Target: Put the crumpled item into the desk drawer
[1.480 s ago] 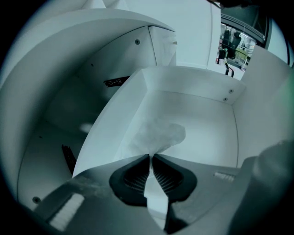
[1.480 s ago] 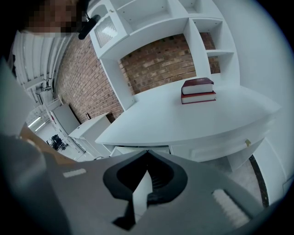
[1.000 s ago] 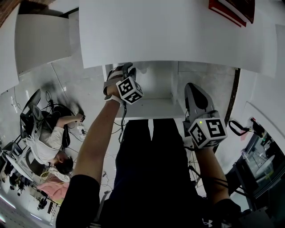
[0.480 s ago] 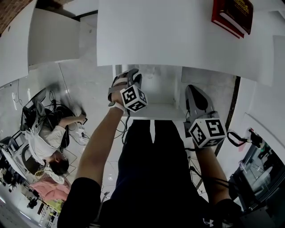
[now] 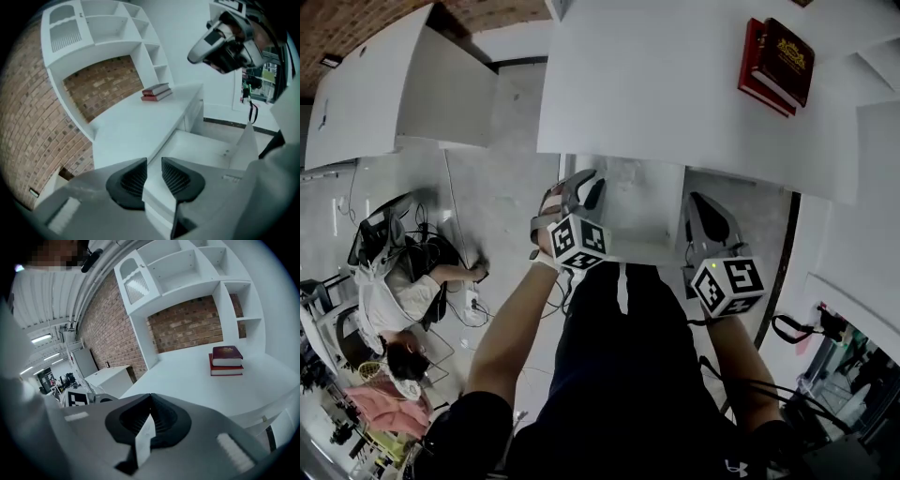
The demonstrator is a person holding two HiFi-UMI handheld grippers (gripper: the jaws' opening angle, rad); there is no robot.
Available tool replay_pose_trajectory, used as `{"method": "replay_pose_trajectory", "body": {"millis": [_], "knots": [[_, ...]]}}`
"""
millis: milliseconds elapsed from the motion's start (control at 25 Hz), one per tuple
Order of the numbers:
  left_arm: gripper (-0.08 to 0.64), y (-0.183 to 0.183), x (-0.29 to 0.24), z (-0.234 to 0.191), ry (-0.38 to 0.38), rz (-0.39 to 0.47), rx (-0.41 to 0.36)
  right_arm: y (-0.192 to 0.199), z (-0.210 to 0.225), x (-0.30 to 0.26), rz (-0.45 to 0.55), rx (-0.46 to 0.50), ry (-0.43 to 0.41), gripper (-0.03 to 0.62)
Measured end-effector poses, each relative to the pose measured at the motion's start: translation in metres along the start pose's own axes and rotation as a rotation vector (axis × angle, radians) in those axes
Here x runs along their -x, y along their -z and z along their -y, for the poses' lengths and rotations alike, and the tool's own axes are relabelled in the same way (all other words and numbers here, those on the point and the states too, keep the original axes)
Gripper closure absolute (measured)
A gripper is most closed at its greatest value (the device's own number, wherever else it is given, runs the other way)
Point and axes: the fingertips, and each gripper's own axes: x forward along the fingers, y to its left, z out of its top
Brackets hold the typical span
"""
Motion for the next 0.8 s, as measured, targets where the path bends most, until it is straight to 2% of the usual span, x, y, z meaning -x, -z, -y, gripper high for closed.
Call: {"method": "replay_pose_trajectory", "body": {"millis": [280,400,600,800], "knots": [[0.453,-0.064,0.086,-0.046,-0.092,0.18,0.2,-0.041,-0.023,0.013,0.076,0.04,-0.038,0.59],[0.453,-0.09,0.118,-0.061,-0.117,0.256,0.262,-0.061,-0.034,0.017,0.114,0.057,-0.054,0.591],[0.454,-0.135,0.17,-0.085,-0.148,0.379,0.309,-0.095,-0.05,0.026,0.18,0.087,-0.073,0.589],[0.454,-0.162,0.208,-0.103,-0.167,0.471,0.361,-0.127,-0.067,0.037,0.249,0.118,-0.089,0.591]]}}
